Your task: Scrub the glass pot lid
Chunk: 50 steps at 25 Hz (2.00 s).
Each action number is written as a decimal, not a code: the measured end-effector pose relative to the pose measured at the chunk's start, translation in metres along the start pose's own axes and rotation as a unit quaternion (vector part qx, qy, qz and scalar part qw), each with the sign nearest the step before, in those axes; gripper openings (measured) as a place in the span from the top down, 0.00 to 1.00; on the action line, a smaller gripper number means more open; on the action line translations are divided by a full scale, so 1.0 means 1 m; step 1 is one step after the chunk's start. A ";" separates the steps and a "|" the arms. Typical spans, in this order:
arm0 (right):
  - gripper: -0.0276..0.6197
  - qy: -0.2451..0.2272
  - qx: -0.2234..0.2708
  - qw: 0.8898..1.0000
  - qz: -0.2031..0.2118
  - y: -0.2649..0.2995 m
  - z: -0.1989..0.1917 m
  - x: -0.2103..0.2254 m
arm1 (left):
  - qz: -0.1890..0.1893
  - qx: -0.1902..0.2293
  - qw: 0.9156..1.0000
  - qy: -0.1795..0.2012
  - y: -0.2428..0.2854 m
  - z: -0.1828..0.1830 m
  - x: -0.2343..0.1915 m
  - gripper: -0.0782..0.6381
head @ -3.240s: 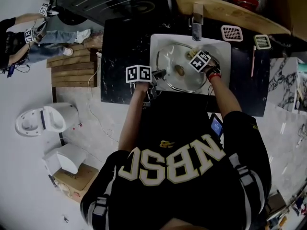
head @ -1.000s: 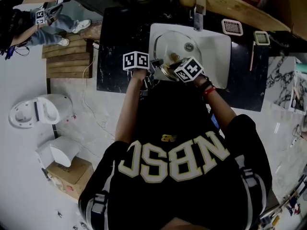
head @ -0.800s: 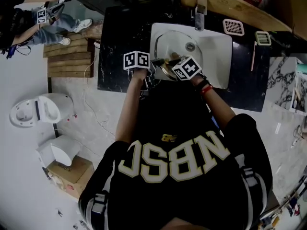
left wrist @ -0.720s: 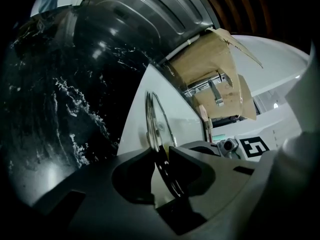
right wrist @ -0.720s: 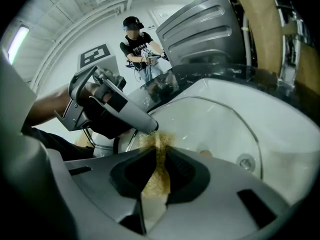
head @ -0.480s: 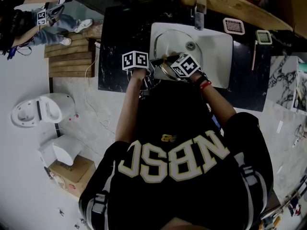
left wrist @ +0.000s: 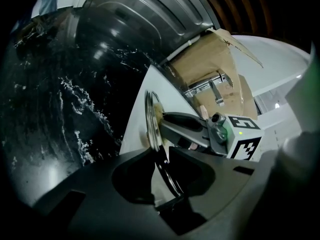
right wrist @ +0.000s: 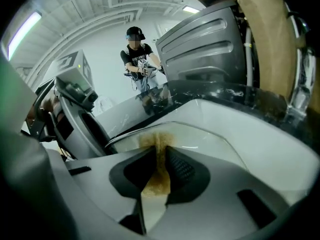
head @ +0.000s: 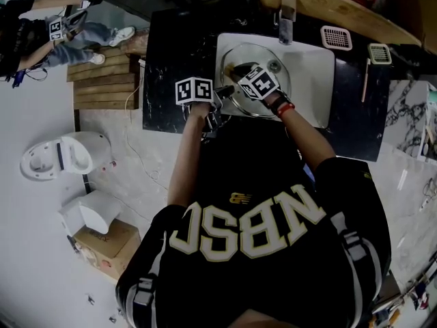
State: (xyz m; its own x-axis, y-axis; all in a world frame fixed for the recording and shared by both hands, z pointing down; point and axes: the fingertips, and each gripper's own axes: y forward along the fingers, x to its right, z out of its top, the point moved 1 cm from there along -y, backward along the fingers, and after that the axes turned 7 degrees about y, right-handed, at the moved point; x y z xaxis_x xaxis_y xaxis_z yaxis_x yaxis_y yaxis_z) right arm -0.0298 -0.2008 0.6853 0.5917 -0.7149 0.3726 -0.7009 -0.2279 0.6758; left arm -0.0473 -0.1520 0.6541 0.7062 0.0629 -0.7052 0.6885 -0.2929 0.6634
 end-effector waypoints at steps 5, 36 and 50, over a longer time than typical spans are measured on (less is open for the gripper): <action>0.85 -0.003 0.014 0.999 -0.037 0.011 0.013 0.018 | 0.005 -0.004 1.000 0.014 0.000 0.000 0.000 0.75; 0.84 -0.008 -0.133 0.974 -0.183 0.007 -0.059 0.160 | -0.010 -0.002 0.999 -0.047 0.001 -0.012 0.000 0.73; 0.85 -0.037 -0.289 0.943 -0.162 -0.064 -0.125 0.165 | -0.023 0.000 0.999 -0.033 0.000 -0.010 0.004 0.72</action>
State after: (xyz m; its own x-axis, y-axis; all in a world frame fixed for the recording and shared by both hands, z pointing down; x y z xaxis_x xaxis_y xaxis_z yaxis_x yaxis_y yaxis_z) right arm 0.1630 -0.2214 0.7829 0.6934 -0.7183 0.0572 -0.1420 -0.0584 0.9881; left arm -0.0425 -0.1426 0.6537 0.6623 0.0136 -0.7491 0.7195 -0.2904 0.6309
